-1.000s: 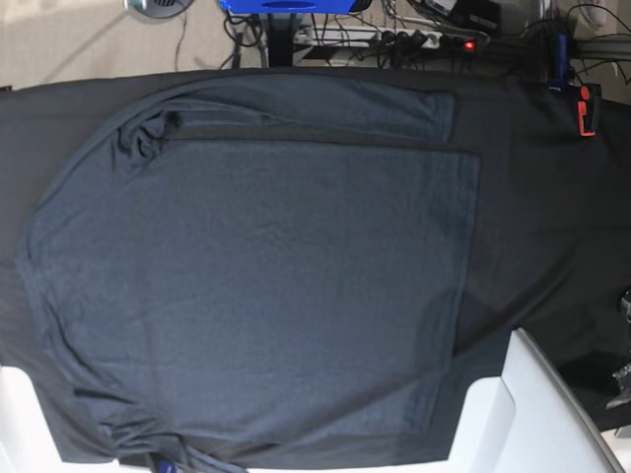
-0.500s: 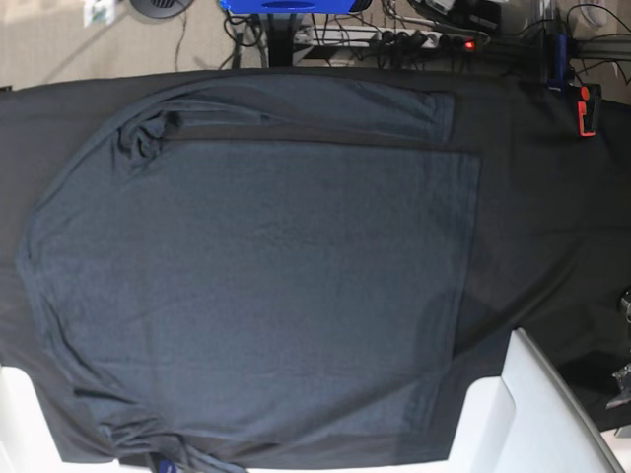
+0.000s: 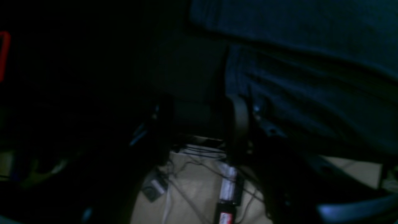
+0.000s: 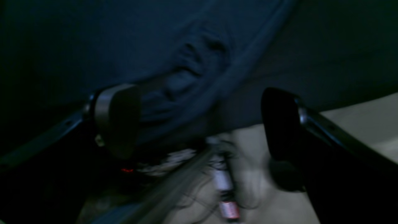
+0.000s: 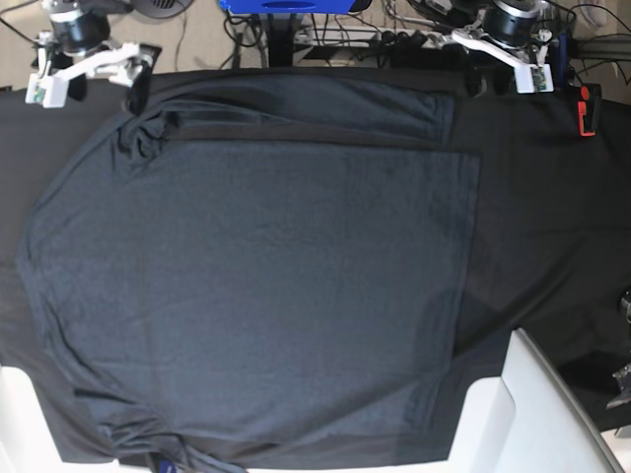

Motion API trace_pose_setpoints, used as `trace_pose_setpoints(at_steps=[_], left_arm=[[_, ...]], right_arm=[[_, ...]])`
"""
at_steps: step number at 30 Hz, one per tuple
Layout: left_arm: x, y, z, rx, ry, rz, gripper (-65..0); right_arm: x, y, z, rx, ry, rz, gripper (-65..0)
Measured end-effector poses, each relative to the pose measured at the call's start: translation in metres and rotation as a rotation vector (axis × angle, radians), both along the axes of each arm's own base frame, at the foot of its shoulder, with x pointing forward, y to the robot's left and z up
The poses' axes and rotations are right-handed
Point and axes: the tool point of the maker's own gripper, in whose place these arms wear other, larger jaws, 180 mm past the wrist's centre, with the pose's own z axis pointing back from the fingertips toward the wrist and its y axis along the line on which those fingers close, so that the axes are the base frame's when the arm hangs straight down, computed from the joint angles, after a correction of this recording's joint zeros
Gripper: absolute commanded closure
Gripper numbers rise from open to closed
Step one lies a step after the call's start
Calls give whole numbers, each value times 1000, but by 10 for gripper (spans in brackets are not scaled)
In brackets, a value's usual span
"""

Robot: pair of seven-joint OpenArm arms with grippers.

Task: Fold the T-shirt properly
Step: 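Lower both grippers onto the shirt's collar-side edge and pinch the fabric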

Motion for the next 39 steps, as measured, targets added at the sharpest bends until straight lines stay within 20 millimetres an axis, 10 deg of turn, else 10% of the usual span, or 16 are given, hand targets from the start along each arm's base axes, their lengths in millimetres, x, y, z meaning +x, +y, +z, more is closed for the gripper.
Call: trace_pose_setpoints(at_steps=[8, 14, 25, 39], left_arm=[[21, 17, -27, -46, 8, 75, -275], [27, -13, -60, -94, 46, 20, -270], [41, -27, -62, -110, 0, 12, -268], [20, -40, -51, -134, 64, -42, -268]], right_arm=[[20, -10, 10, 60, -43, 7, -576], [24, -12, 12, 56, -49, 11, -576], [11, -14, -29, 77, 118, 24, -504], [14, -9, -24, 89, 100, 22, -446]])
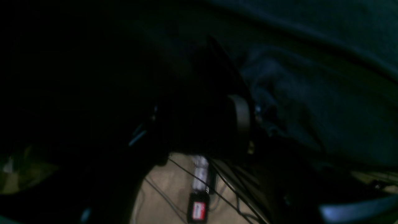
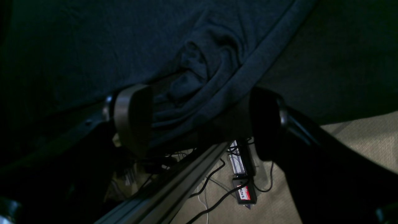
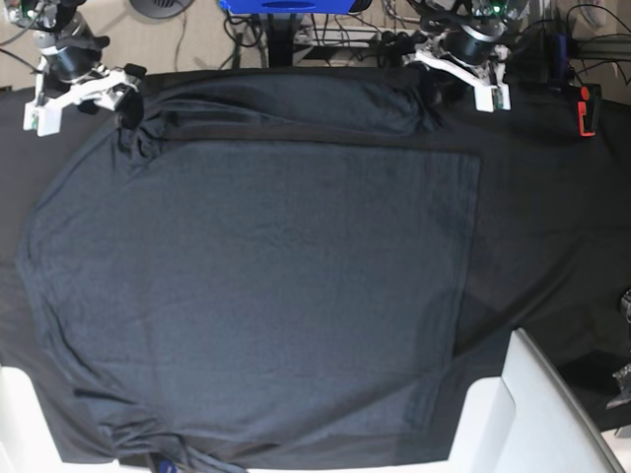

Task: Fold the T-shirt properly
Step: 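Lower both grippers onto the shirt's collar-side edge and pinch the fabric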

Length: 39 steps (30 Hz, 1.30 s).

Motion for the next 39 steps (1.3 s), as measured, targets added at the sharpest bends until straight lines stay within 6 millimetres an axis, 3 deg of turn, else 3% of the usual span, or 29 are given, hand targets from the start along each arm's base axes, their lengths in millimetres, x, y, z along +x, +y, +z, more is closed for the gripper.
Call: trace_pose_setpoints(at_steps=[6, 11, 18, 22, 25, 27, 32, 36, 39], left_arm=[[1, 0, 2, 1, -8, 0, -268], [2, 2, 2, 3, -10, 0, -268], [2, 1, 2, 3, -7, 0, -268], [2, 1, 2, 3, -7, 0, -268], [2, 1, 2, 3, -7, 0, -268], [2, 1, 2, 3, -7, -1, -268], [2, 1, 2, 3, -6, -1, -268], [2, 1, 2, 3, -7, -1, -268], [2, 1, 2, 3, -7, -1, -268]], right_arm=[[2, 6, 2, 30, -9, -21, -440], [6, 16, 10, 195, -23, -84, -440], [15, 3, 19, 216, -39, -62, -441], [22, 27, 38, 277, -140, 80, -435], [24, 39, 48, 308, -196, 156, -326], [24, 38, 48, 306, -194, 153, -234], [26, 33, 40, 302, -184, 138, -81], [16, 27, 22, 298, -128, 115, -14], [13, 35, 20, 313, -91, 157, 0]])
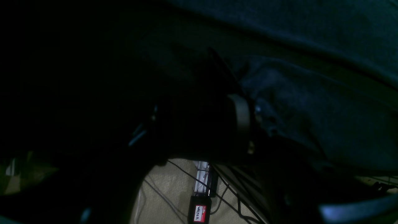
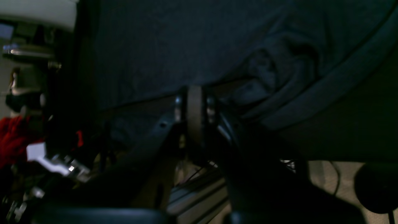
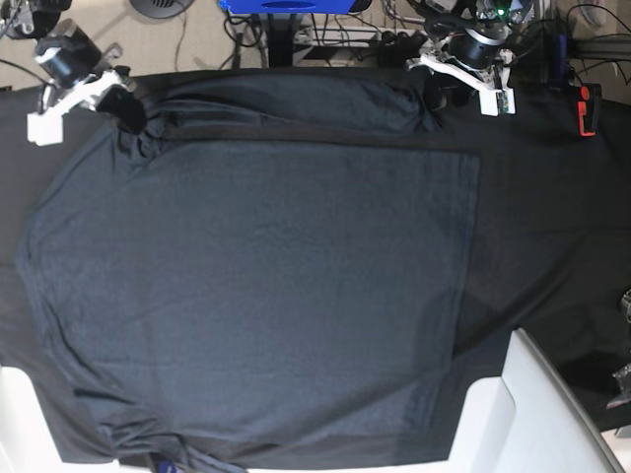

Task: Fold the T-shirt properly
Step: 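Lower both grippers onto the shirt's collar-side edge and pinch the fabric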

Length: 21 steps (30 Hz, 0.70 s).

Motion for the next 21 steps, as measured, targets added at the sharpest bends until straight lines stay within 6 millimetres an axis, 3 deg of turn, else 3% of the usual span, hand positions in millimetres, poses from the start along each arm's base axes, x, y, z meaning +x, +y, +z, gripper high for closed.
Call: trace_pose_setpoints(at_steps=[6, 13, 16, 21], left_arm=[[0, 0, 0, 0, 0, 0, -268], [1, 0, 0, 0, -2, 0, -275], [1, 0, 0, 0, 0, 0, -275], [0, 0, -1, -1, 2, 2, -275]], right_arm=[[-7, 25, -13, 10, 160, 230, 0], [2, 27, -12, -3, 177, 294, 0], [6, 23, -11, -27, 149, 267, 0], [2, -10, -26, -295, 236, 198, 0]])
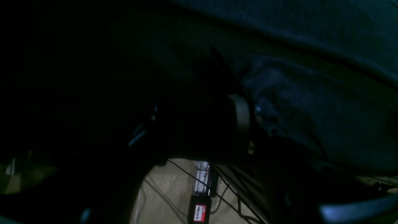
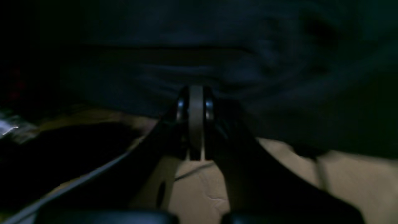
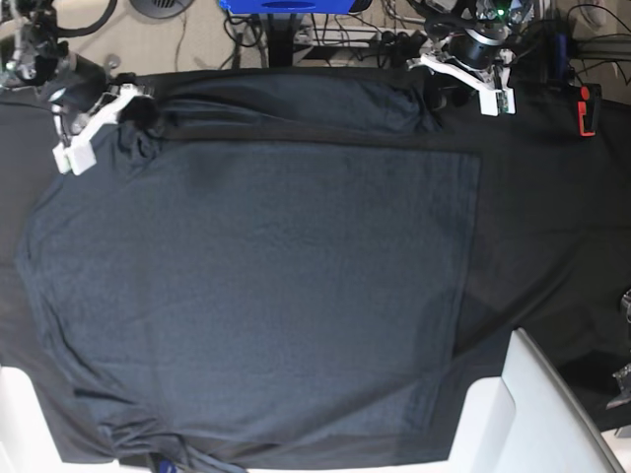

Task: Fold the T-shirt properly

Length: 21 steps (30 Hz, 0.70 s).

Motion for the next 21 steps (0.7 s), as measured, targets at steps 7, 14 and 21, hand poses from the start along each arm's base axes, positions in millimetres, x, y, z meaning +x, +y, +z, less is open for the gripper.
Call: trace_pose_setpoints(at_steps=[7, 14, 21], left_arm=[[0, 0, 0, 0, 1, -1, -273], [0, -1, 0, -1, 1, 0, -273], [0, -1, 0, -2, -2, -1, -276]], right_arm=[[-14, -49, -10, -324, 123, -204, 0], [-15, -79, -4, -627, 101, -293, -2], [-12, -44, -9, -592, 84, -261, -3]])
